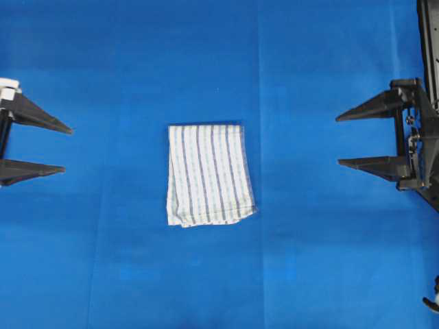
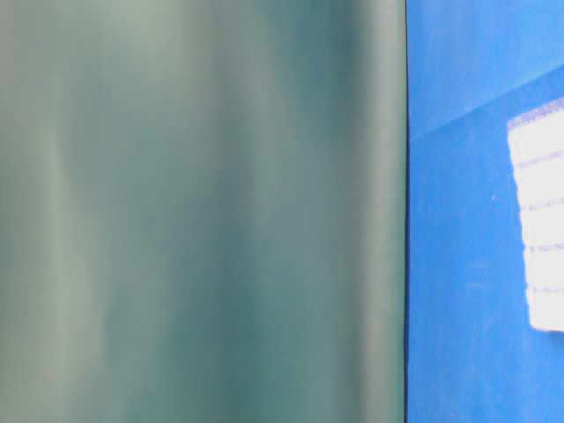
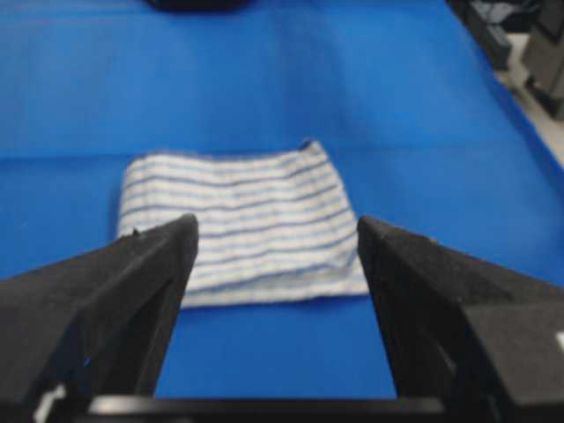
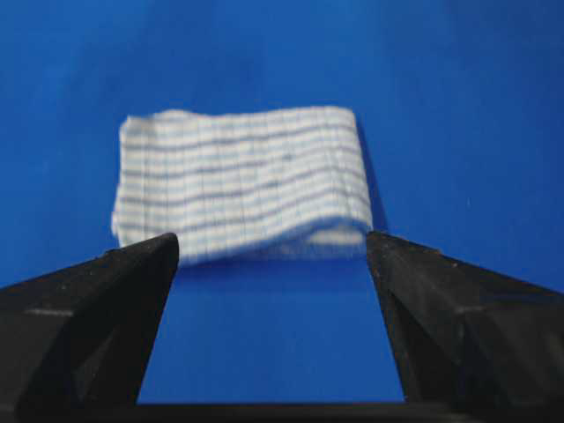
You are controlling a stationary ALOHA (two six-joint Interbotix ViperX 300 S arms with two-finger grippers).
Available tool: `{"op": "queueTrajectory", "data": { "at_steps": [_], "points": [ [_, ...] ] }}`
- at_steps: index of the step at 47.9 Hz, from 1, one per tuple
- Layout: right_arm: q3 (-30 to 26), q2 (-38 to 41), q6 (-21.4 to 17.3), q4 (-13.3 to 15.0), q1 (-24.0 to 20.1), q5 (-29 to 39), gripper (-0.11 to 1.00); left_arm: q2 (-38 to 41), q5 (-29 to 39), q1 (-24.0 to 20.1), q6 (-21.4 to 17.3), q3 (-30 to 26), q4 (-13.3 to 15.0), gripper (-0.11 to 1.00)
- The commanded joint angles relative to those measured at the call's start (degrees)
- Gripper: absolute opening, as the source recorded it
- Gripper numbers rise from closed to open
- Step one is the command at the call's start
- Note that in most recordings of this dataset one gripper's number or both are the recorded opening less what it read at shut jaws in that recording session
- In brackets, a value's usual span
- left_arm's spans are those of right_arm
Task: Fold the blue towel.
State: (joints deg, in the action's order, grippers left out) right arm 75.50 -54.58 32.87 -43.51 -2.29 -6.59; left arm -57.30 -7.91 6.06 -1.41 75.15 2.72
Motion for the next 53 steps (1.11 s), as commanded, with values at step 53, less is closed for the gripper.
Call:
{"op": "queueTrajectory", "data": {
  "at_steps": [53],
  "points": [
    [5.71,0.53,-0.09,-0.26,0.09,-7.12,0.87,-6.77,-0.35,-1.49,0.09,8.26,0.18,0.65]
  ]
}}
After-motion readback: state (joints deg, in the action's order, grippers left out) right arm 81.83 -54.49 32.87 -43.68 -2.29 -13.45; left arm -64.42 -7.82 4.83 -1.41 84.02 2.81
